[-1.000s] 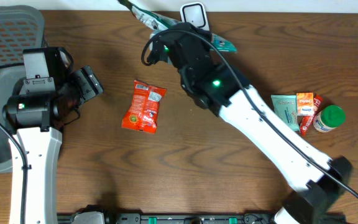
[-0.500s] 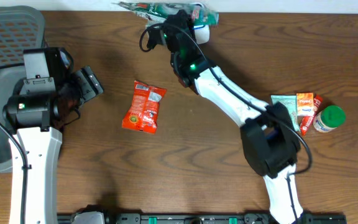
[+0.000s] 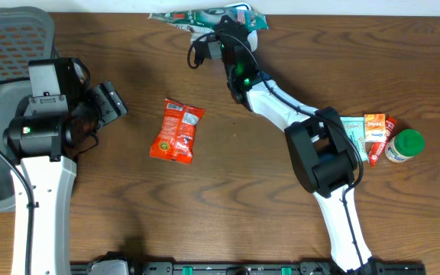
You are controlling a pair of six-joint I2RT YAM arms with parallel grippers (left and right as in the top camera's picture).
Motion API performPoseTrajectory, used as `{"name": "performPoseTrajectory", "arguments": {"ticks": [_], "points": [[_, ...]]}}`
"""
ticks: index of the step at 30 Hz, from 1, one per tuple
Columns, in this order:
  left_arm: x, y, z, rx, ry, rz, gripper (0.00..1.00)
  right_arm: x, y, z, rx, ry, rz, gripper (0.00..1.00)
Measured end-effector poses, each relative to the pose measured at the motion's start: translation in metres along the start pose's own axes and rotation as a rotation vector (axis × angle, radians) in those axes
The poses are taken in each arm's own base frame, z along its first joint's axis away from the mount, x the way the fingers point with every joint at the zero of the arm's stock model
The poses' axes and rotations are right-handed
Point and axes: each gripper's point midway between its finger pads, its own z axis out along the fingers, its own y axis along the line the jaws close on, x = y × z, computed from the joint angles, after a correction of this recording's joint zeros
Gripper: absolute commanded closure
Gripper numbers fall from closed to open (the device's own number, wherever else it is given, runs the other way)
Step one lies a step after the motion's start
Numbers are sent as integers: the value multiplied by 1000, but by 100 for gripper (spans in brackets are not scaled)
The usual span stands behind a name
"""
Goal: Scan the item barcode
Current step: 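Raise the glove packet to the scanner face with the right gripper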
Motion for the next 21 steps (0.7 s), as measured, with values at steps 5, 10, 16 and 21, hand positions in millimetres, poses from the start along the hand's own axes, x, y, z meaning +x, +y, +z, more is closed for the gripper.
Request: {"name": "performPoseTrajectory", "arguments": {"ticks": [5, 10, 16, 21], "points": [[0, 0, 0, 0, 0, 0, 16, -4, 3, 1, -2, -30, -6, 99], [0, 0, 0, 0, 0, 0, 16, -6, -11, 1, 58, -42, 10, 99], [0, 0, 0, 0, 0, 0, 16, -6, -11, 1, 56, -42, 16, 99], [0, 0, 0, 0, 0, 0, 16, -4, -19, 1, 92, -38, 147, 99]]}}
